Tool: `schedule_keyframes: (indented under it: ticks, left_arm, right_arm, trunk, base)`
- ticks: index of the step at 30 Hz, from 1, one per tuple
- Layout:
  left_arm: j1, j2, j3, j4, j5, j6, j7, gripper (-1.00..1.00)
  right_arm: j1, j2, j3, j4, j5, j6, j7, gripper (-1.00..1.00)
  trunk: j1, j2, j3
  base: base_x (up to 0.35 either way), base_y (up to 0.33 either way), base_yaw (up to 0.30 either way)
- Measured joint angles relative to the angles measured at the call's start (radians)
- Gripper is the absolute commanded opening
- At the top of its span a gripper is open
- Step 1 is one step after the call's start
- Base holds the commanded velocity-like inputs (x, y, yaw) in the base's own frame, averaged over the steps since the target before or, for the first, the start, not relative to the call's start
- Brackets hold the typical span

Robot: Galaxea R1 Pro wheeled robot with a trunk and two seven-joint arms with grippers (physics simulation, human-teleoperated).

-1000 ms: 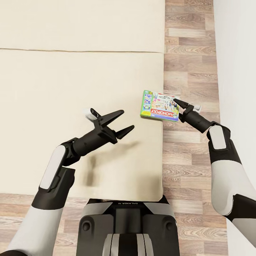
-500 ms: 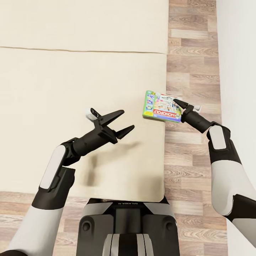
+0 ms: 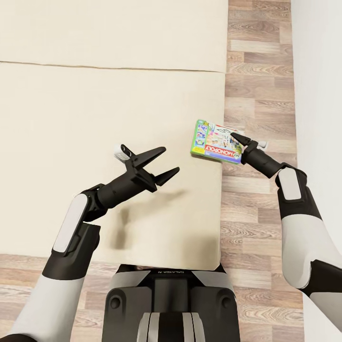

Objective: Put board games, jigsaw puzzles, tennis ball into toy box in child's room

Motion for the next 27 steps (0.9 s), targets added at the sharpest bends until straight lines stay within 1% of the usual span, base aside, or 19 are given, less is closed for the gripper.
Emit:
schedule_keyframes:
  ticks: [3,4,6,8,15,27]
  left_arm:
    - [0.000,0.000,0.000,0.000,0.000,0.000,0.000,1.00]
    - [0.000,0.000,0.000,0.000,0.000,0.000,0.000,1.00]
    - [0.000,0.000,0.000,0.000,0.000,0.000,0.000,1.00]
    - [0.000,0.000,0.000,0.000,0.000,0.000,0.000,1.00]
    - [0.000,0.000,0.000,0.001,0.000,0.000,0.000,1.00]
    - [0.000,0.000,0.000,0.000,0.000,0.000,-0.001,1.00]
  right_arm:
    - [0.001,0.001,0.000,-0.001,0.000,0.000,-0.001,1.00]
    - [0.001,0.001,0.000,-0.001,0.000,0.000,-0.001,-1.00]
    - [0.001,0.001,0.000,-0.001,-0.001,0.000,-0.001,-1.00]
    - [0.002,0.002,-0.001,-0.004,-0.011,0.003,0.000,-1.00]
    - [0.004,0.002,0.000,-0.010,-0.004,0.001,-0.002,-1.00]
    - [0.004,0.002,0.000,-0.013,-0.004,0.001,-0.008,-1.00]
  trunk:
    - [0.000,0.000,0.000]
    - [0.000,0.000,0.000]
    - [0.000,0.000,0.000]
    - [0.000,0.000,0.000]
    - [0.000,0.000,0.000]
    - [0.000,0.000,0.000]
  base:
    - [0.000,0.000,0.006]
    - [0.000,0.000,0.004]
    - [0.000,0.000,0.003]
    - [0.000,0.000,0.002]
    - [0.000,0.000,0.000]
    - [0.000,0.000,0.000]
